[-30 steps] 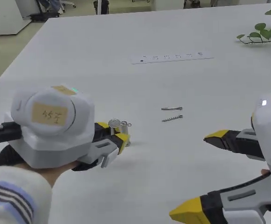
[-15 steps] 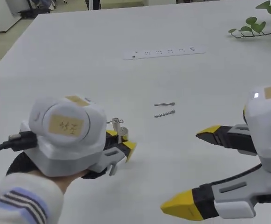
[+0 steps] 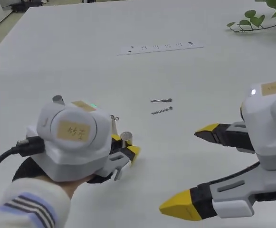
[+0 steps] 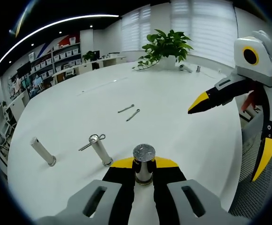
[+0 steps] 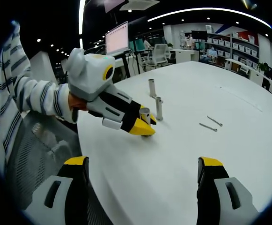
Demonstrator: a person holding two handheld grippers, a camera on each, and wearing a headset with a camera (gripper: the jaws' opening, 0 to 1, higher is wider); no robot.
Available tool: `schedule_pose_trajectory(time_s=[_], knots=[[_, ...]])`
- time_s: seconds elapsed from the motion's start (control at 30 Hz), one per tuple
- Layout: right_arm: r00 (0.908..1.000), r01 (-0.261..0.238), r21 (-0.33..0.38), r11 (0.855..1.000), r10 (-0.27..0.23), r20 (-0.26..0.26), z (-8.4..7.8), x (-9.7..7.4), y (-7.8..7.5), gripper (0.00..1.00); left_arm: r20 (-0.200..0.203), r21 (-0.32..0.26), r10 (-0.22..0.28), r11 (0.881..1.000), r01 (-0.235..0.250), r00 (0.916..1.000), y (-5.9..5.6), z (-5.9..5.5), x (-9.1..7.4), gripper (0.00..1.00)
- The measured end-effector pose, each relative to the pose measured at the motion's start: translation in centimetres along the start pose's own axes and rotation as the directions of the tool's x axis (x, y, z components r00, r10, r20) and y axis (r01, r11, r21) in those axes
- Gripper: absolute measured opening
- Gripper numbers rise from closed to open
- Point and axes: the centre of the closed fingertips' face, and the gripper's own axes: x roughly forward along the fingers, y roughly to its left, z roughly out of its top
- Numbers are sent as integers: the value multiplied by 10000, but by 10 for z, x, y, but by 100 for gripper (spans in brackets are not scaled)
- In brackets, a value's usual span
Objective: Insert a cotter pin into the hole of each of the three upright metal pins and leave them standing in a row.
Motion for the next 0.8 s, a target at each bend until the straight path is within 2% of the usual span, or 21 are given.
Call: schedule_pose_trajectory(time_s=[0.6, 0.8], knots=[[10000, -53, 25, 10000, 53, -57, -1, 2, 1, 97, -141, -89, 12, 10000, -14, 9999, 0, -6, 3, 12], [10000, 14, 96, 10000, -15, 70, 1, 1, -1, 97, -188, -164, -23, 9999, 20, 9998, -2, -8, 2, 12]])
